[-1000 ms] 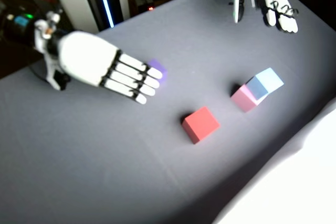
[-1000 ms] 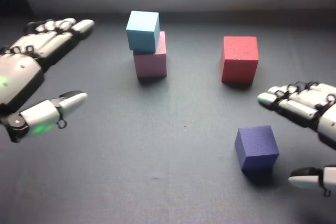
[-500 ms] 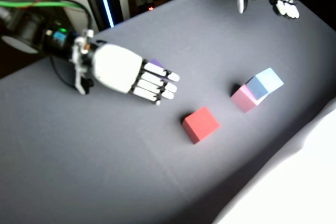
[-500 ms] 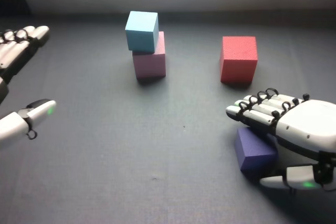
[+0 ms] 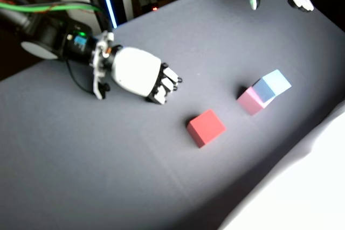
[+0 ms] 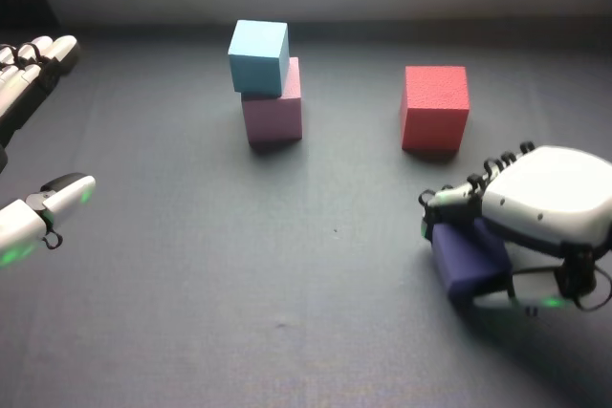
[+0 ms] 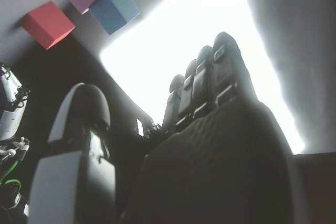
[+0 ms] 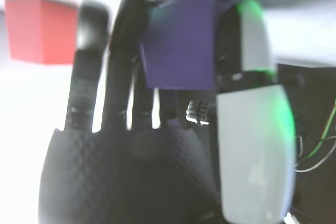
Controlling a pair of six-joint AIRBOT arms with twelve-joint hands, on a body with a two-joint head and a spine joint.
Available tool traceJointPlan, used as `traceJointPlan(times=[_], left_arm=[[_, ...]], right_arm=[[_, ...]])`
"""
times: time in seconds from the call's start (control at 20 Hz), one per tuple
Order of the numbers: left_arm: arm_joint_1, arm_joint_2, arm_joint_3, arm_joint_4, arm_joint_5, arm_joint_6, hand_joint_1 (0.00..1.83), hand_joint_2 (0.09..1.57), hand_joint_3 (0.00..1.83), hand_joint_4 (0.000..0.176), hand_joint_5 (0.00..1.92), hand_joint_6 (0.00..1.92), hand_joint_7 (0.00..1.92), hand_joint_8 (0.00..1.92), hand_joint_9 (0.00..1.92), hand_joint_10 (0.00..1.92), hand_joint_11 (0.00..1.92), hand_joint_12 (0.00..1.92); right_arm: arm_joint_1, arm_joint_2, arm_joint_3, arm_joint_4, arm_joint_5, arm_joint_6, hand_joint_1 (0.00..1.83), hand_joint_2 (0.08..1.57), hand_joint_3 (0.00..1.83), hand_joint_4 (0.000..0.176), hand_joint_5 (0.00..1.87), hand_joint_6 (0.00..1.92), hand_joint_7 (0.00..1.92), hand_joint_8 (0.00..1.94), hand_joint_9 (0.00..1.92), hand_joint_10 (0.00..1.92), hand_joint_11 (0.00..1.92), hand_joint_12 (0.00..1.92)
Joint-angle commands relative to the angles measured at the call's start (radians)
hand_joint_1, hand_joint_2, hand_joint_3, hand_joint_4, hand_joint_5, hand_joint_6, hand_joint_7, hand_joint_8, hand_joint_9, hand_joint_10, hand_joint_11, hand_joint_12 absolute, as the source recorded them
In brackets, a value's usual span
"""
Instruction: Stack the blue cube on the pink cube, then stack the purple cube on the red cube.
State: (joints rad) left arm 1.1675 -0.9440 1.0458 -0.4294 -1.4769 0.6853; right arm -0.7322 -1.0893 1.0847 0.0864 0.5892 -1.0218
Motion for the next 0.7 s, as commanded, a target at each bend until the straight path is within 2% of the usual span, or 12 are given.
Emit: traceJointPlan(times=[0.0,0.05,0.15,0.2,0.25,0.3,0.35,0.4,0.5,0.55,0.6,0.65], left_arm=[[0.001,0.008,0.001,0.002,-0.13,-0.004,0.74,1.34,0.01,0.033,0.0,0.0,0.0,0.0,0.0,0.0,0.0,0.0],[0.001,0.007,0.001,0.002,-0.13,-0.006,0.71,1.34,0.01,0.03,0.0,0.0,0.0,0.0,0.0,0.0,0.0,0.0],[0.004,0.004,0.002,0.0,-0.131,-0.009,0.7,1.34,0.0,0.03,0.0,0.0,0.0,0.0,0.0,0.0,0.0,0.0],[0.007,0.001,0.002,-0.004,-0.135,-0.011,0.68,1.34,0.0,0.042,0.0,0.0,0.0,0.0,0.0,0.0,0.0,0.0],[0.009,0.0,0.002,-0.007,-0.136,-0.012,0.68,1.34,0.0,0.046,0.0,0.0,0.0,0.0,0.0,0.0,0.0,0.0],[0.012,-0.001,0.002,-0.008,-0.137,-0.014,0.72,1.34,0.0,0.047,0.0,0.0,0.0,0.0,0.0,0.0,0.0,0.0],[0.015,-0.003,0.002,-0.01,-0.137,-0.017,0.73,1.34,0.0,0.043,0.0,0.0,0.0,0.0,0.0,0.0,0.0,0.0],[0.017,-0.004,0.002,-0.01,-0.137,-0.017,0.72,1.34,0.0,0.035,0.0,0.0,0.0,0.0,0.0,0.0,0.0,0.0],[0.017,-0.008,0.005,-0.011,-0.136,-0.018,0.69,1.33,0.0,0.042,0.0,0.0,0.0,0.0,0.0,0.0,0.0,0.0],[0.017,-0.01,0.006,-0.013,-0.136,-0.022,0.68,1.33,0.0,0.038,0.0,0.0,0.0,0.0,0.0,0.0,0.0,0.0],[0.019,-0.011,0.008,-0.013,-0.136,-0.024,0.67,1.33,0.0,0.041,0.0,0.0,0.0,0.0,0.0,0.0,0.0,0.0],[0.019,-0.013,0.009,-0.012,-0.134,-0.025,0.68,1.34,0.0,0.038,0.0,0.0,0.0,0.0,0.0,0.0,0.0,0.0]], right_arm=[[0.026,0.015,0.002,-0.001,0.117,0.0,1.33,1.27,0.01,0.0,0.61,1.27,0.71,1.5,0.68,1.73,0.53,1.88],[0.045,0.022,0.005,-0.006,0.126,0.0,1.19,1.29,0.01,0.0,0.61,1.36,0.73,1.58,0.66,1.59,0.54,1.84],[0.079,0.026,0.018,-0.008,0.131,-0.005,1.14,1.31,0.0,0.0,0.58,1.43,0.73,1.58,0.66,1.5,0.52,1.81],[0.099,0.026,0.03,-0.008,0.133,-0.005,1.17,1.3,0.0,0.0,0.6,1.34,0.73,1.65,0.67,1.57,0.54,1.86],[0.112,0.026,0.038,-0.008,0.136,-0.006,1.17,1.32,0.0,0.0,0.58,1.34,0.7,1.71,0.65,1.67,0.55,1.89],[0.131,0.026,0.051,-0.008,0.138,-0.006,1.17,1.33,0.0,0.0,0.61,1.27,0.64,1.82,0.76,1.87,0.59,1.91],[0.152,0.026,0.065,-0.007,0.136,-0.006,1.12,1.27,0.0,0.0,0.71,1.33,0.81,1.92,0.96,1.91,1.0,1.92],[0.172,0.026,0.081,0.0,0.135,-0.009,1.11,1.25,0.0,0.0,0.74,1.33,0.94,1.94,1.14,1.92,1.21,1.92],[0.212,0.019,0.107,0.035,0.126,-0.049,1.1,1.25,0.0,0.0,0.72,1.37,0.95,1.94,1.19,1.92,1.29,1.92],[0.235,0.01,0.122,0.054,0.114,-0.074,1.13,1.28,0.0,0.0,0.67,1.39,0.77,1.61,0.78,1.57,0.73,1.86],[0.252,0.001,0.139,0.062,0.103,-0.08,1.27,1.26,0.0,0.0,0.67,1.39,0.7,1.41,0.72,1.6,0.53,1.81],[0.266,-0.011,0.159,0.075,0.091,-0.086,1.16,1.28,0.0,0.0,0.7,1.47,0.65,1.43,0.55,1.31,0.3,1.78]])
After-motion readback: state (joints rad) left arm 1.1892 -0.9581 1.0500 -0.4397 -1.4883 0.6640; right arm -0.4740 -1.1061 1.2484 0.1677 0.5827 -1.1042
